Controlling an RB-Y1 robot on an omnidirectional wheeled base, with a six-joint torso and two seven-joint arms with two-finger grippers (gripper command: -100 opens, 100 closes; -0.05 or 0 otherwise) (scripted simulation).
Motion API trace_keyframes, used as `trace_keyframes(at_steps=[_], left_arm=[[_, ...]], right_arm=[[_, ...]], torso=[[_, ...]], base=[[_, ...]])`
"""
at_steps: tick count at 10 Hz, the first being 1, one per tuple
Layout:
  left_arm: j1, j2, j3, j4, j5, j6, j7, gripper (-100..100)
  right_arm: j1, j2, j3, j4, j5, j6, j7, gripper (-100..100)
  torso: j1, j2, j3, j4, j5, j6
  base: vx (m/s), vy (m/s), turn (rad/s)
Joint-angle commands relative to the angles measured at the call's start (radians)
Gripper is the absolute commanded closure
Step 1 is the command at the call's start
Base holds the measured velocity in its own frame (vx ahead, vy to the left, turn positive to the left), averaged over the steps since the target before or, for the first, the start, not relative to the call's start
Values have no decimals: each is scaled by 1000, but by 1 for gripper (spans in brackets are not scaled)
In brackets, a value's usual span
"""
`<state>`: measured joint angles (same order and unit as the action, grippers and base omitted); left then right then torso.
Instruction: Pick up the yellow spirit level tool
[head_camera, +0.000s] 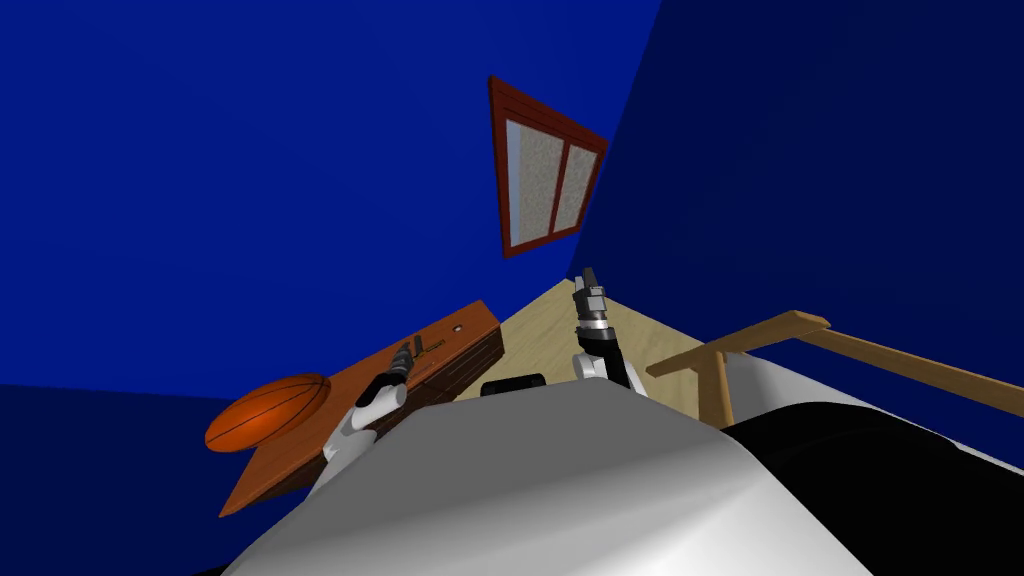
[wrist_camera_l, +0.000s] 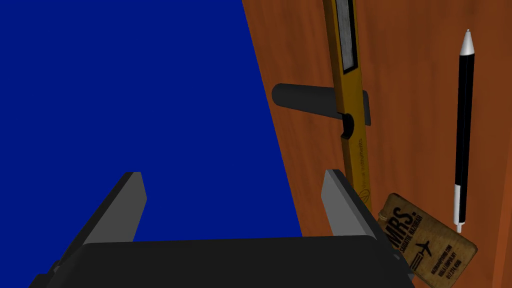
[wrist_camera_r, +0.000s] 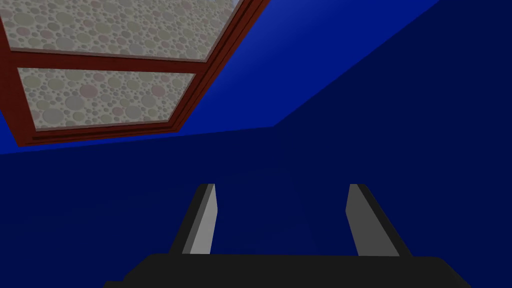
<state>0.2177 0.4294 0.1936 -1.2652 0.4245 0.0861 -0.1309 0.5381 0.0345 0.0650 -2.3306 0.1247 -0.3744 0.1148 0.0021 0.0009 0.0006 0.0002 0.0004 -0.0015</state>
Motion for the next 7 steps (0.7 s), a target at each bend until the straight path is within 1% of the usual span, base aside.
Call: trace_keyframes(at_steps=[1, 2, 3, 4, 5, 6, 7], left_arm=[[-21, 25, 25, 50, 32, 50, -3, -100], [-21, 25, 25, 62, 32, 68, -3, -100], [-42, 45, 44, 94, 59, 105, -4, -100], [-42, 45, 44, 132, 59, 114, -4, -100], [-62, 65, 62, 172, 86, 143, -5, -100], [-62, 65, 62, 196, 86, 159, -5, -100], [-83, 84, 81, 247, 113, 184, -6, -100]], right_arm=[[0, 0, 0, 0, 0, 0, 0, 0], [0, 0, 0, 0, 0, 0, 0, 0], [0, 0, 0, 0, 0, 0, 0, 0], [0, 0, 0, 0, 0, 0, 0, 0], [0, 0, 0, 0, 0, 0, 0, 0], [0, 0, 0, 0, 0, 0, 0, 0], [0, 0, 0, 0, 0, 0, 0, 0]], torso=[[0, 0, 0, 0, 0, 0], [0, 0, 0, 0, 0, 1], [1, 0, 0, 0, 0, 0], [1, 0, 0, 0, 0, 1], [1, 0, 0, 0, 0, 0], [1, 0, 0, 0, 0, 1], [1, 0, 0, 0, 0, 0]], base=[[-2, 25, -293], [-2, 27, -153], [-6, 23, -265], [-8, 30, -141], [-10, 34, -309], [-10, 37, -157], [-6, 34, -259]])
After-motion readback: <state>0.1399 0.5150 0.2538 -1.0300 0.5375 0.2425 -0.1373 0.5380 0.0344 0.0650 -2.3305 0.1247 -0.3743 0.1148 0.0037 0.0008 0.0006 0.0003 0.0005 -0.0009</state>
